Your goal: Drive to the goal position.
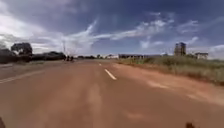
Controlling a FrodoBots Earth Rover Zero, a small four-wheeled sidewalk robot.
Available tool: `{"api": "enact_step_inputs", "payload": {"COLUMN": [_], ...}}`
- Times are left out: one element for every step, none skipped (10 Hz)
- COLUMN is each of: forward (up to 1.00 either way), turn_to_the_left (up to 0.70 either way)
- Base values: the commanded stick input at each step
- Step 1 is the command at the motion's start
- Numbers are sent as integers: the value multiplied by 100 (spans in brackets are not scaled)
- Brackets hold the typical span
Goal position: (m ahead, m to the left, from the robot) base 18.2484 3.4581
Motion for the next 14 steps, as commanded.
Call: {"api": "enact_step_inputs", "payload": {"forward": [100,100,100,100,100,100,100,100,100,100,100,100,100,100], "turn_to_the_left": [0,0,0,0,0,0,0,0,0,0,0,0,0,0]}}
